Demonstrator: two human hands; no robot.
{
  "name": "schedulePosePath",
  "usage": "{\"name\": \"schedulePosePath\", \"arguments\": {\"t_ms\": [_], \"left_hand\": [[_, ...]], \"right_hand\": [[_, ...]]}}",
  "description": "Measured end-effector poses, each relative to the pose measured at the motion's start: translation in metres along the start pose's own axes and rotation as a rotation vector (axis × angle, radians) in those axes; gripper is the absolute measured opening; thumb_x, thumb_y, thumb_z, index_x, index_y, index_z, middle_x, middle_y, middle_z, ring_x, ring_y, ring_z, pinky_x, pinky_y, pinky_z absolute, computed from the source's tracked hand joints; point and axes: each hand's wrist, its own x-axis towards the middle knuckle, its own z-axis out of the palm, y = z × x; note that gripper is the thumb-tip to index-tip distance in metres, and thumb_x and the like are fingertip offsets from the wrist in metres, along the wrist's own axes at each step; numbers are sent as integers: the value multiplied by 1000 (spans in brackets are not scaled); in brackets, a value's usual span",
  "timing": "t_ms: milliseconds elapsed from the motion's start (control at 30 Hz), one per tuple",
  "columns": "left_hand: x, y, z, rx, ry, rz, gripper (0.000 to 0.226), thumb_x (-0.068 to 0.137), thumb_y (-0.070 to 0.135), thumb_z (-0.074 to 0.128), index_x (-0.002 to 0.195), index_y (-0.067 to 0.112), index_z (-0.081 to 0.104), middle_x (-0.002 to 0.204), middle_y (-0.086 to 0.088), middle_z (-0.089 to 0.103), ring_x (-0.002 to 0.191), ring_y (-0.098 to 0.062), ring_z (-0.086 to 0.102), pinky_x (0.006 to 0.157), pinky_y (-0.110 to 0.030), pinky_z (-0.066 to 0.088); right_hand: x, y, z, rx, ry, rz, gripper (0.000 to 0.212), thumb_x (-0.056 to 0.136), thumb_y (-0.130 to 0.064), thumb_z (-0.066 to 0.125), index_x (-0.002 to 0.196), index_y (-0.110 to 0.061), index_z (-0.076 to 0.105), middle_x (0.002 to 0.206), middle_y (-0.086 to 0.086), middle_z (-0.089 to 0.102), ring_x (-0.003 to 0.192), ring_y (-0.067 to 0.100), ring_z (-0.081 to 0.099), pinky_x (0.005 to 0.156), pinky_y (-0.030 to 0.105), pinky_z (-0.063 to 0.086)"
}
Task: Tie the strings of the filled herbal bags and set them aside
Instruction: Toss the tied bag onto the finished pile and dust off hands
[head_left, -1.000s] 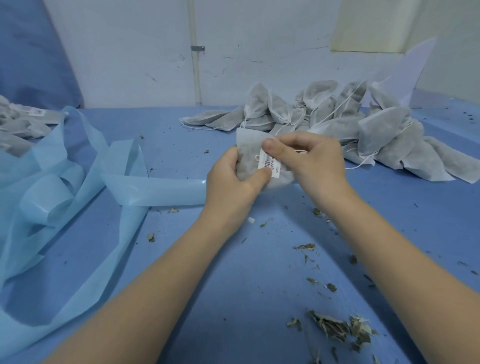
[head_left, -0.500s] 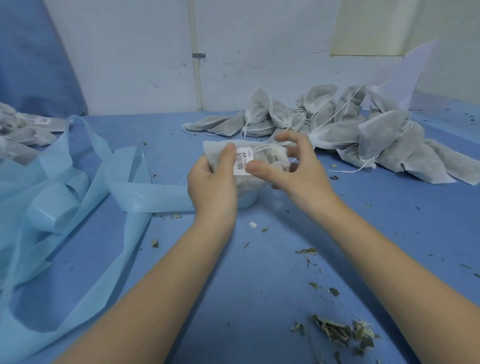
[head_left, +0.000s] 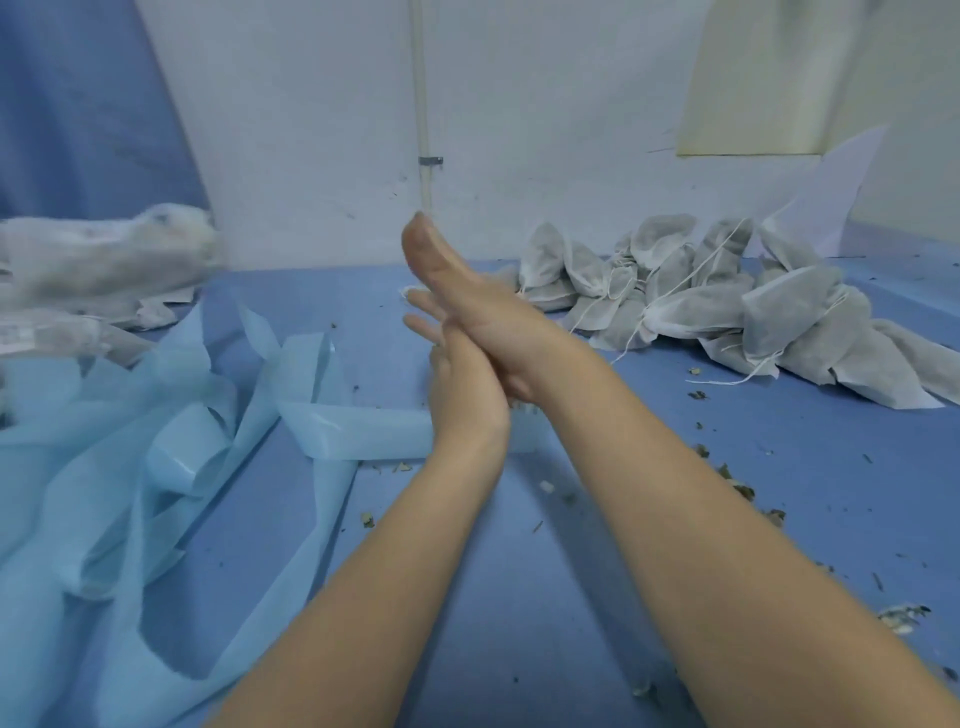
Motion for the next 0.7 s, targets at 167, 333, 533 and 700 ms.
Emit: {"name": "schedulePosePath", "arguments": {"t_ms": [167,333,533,700], "left_hand": [[14,0,-5,174,-31,29,72,86,57,25,119,0,54,114,-20,63,104,-32,62,92,-47,50],[7,-14,24,311,-121,27,43,96,35,38,110,-1,57,107,-17,67,101,-30,63,88,-41,51],[-11,-37,80,533,-329,100,16,88,14,46,83,11,61,92,-14,70,92,-31,64,83,-40,51],[-13,-55,124,627,-398,130,23,85,8,47,92,12,68,94,-12,72,95,-30,65,88,-39,49]], "right_hand": [[2,1,-7,-36,57,7,67,77,-82,40,139,-55,34,135,-28,45,112,1,51,95,29,36],[-16,17,-38,128,309,-29,26,88,-47,62,104,-27,69,81,-22,69,100,4,65,86,19,48],[-56,33,-102,108,611,-123,21,91,-6,57,80,-19,71,72,-1,66,72,7,59,67,13,49],[-85,44,-150,96,781,-76,23,90,-5,57,79,-20,71,60,-7,64,52,2,58,48,14,46]]}}
